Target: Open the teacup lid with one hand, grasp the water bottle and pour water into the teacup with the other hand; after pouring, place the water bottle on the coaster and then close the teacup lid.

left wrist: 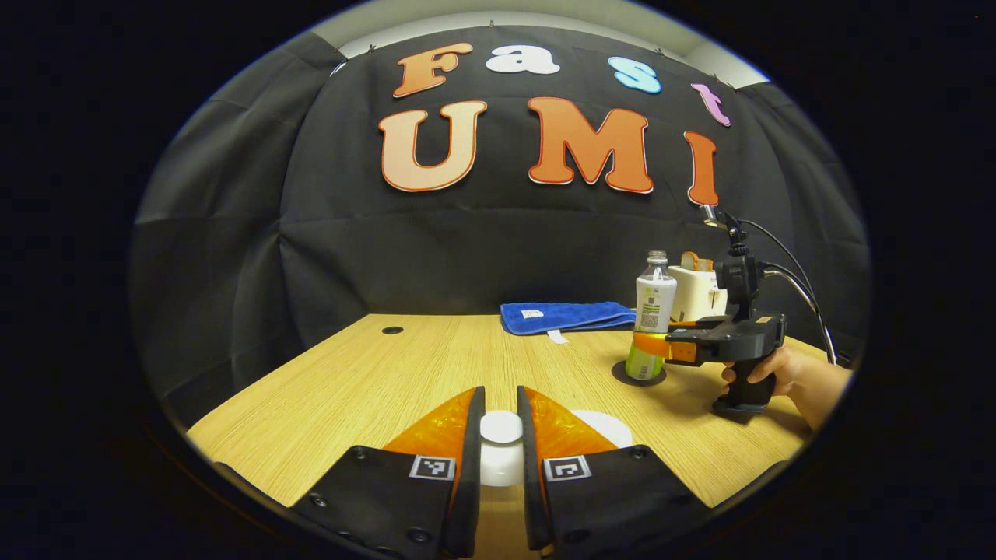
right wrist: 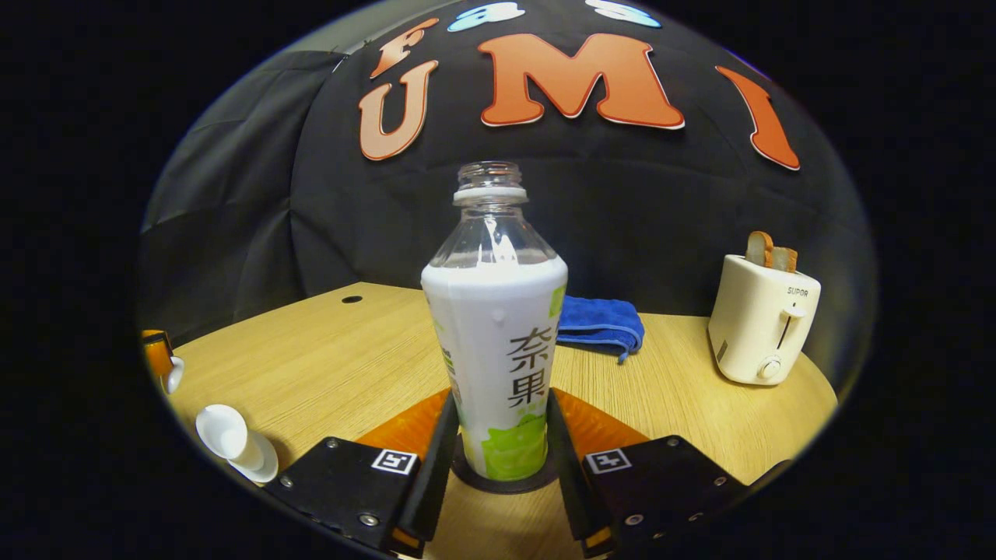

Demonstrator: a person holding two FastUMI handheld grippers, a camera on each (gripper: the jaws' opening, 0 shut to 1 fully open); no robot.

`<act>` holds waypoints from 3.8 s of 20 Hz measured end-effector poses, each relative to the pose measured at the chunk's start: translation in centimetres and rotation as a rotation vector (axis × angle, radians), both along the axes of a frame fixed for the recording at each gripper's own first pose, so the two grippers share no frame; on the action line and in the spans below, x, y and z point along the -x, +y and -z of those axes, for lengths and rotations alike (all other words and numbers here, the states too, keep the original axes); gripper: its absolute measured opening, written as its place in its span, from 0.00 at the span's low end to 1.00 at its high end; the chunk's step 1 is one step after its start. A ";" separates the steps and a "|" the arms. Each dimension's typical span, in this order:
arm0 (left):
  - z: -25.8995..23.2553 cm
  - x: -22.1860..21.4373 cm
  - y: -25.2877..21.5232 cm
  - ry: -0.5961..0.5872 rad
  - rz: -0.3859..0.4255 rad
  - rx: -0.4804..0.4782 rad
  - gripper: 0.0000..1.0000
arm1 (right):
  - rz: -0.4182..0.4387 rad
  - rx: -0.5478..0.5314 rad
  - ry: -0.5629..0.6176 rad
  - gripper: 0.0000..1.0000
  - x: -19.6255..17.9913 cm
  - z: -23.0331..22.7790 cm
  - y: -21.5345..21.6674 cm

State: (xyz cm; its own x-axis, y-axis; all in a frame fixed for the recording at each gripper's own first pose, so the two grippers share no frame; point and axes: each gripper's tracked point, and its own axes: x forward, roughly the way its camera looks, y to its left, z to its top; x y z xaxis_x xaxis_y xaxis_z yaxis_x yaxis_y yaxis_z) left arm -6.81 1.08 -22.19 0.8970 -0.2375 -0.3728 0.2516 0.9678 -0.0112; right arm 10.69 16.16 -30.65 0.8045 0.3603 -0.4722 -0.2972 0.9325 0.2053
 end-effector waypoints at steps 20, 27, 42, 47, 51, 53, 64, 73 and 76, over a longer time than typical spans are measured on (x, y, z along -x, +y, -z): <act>0.1 -1.0 -5.6 -0.012 0.074 0.053 0.28 | 0.025 -0.087 -0.225 0.97 4.3 -9.7 -4.9; 2.9 -1.1 -6.7 0.053 0.076 0.050 0.28 | 0.051 -0.078 -0.248 0.97 6.3 -10.2 -7.1; 5.0 -0.7 -7.2 0.075 0.086 -0.038 0.27 | 0.074 -0.072 -0.248 0.97 7.4 -10.1 -8.0; 4.9 -0.9 -7.7 0.058 0.107 -0.037 0.47 | 0.085 -0.085 -0.271 0.97 7.5 -11.2 -8.3; 2.9 -1.5 -6.7 -0.003 0.057 -0.019 0.85 | 0.094 -0.090 -0.285 0.97 7.9 -11.9 -8.6; 1.0 -2.4 -5.7 -0.057 -0.001 -0.009 0.96 | 0.100 -0.089 -0.292 0.97 8.1 -12.3 -8.9; -10.3 -5.0 -3.5 -0.252 -0.083 0.021 0.99 | 0.181 0.013 -0.292 0.97 9.5 -15.9 -11.4; -17.2 -4.9 -6.6 -0.354 -0.042 0.061 0.99 | 0.215 0.027 -0.353 0.93 10.3 -20.9 -11.8; -17.5 -4.7 -7.8 -0.351 -0.022 0.073 0.95 | 0.230 0.020 -0.378 0.97 10.4 -22.1 -11.9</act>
